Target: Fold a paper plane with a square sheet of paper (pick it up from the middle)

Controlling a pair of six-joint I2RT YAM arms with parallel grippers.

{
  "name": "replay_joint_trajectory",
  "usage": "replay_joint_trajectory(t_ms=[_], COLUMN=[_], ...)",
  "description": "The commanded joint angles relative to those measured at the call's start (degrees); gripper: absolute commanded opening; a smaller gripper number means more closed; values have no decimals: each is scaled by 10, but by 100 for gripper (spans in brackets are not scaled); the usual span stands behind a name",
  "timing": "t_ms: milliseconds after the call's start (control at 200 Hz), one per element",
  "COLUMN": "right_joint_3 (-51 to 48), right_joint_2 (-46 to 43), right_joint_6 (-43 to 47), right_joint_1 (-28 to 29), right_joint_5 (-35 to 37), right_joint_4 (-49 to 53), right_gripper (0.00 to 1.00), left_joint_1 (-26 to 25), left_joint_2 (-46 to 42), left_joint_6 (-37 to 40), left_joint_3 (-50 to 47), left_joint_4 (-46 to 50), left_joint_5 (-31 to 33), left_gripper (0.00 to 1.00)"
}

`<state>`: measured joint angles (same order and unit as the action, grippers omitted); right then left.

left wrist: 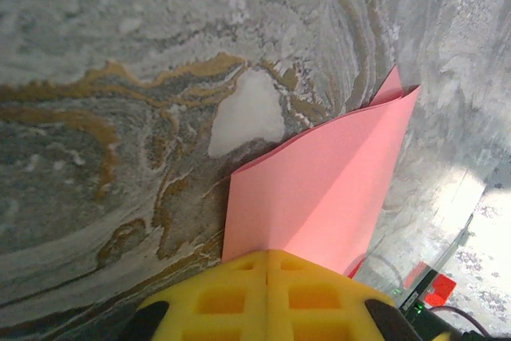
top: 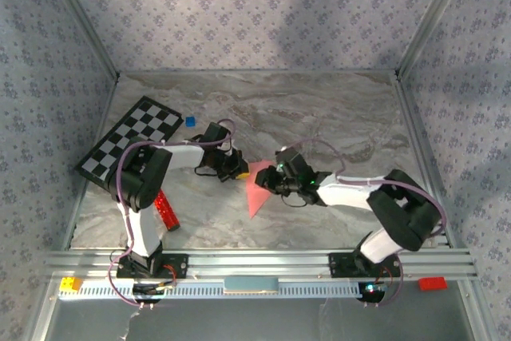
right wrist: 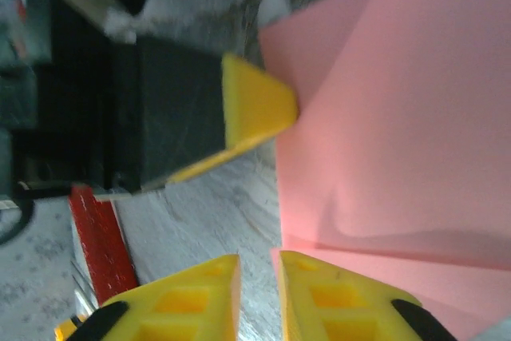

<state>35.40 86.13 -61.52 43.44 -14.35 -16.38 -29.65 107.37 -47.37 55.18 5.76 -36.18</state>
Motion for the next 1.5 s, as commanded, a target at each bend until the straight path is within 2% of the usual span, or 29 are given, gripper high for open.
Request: replay_joint_trajectory(t_ms=[0,110,570,730,845,984,1114,1494], right_joint_3=[-22,-20,-4,-15,-6,1,-30,-12], right_joint_2=[-22,-17,11,8,16,17,2,46], right_joint_6=[19,21,-11,-19,-21,-56,-113,-135], right_joint_1=[-28,-43,-52,-55,-63,-55,-38,-8], right_joint_5=[-6,-20,-17,-2,-26,-34,-19,-29], right_joint_4=[65,82,130,110,105,136,103,70], right_gripper=[27,31,33,33,33,32,32,30], left_joint_1=[-1,0,10,12,14,18,17,18], left_joint_2=[9,9,21,22,19,14,12,15], left_joint_6=[20,31,27,30,30,27,27,31], left_joint_3=[-13,-14,-36,-36,-37,-37,-34,-27], left_joint_4=[27,36,2,4,5,15,21,29], left_joint_5=[17,24,9,10,10,16,20,18], left_gripper=[1,1,0,0,0,0,0,0])
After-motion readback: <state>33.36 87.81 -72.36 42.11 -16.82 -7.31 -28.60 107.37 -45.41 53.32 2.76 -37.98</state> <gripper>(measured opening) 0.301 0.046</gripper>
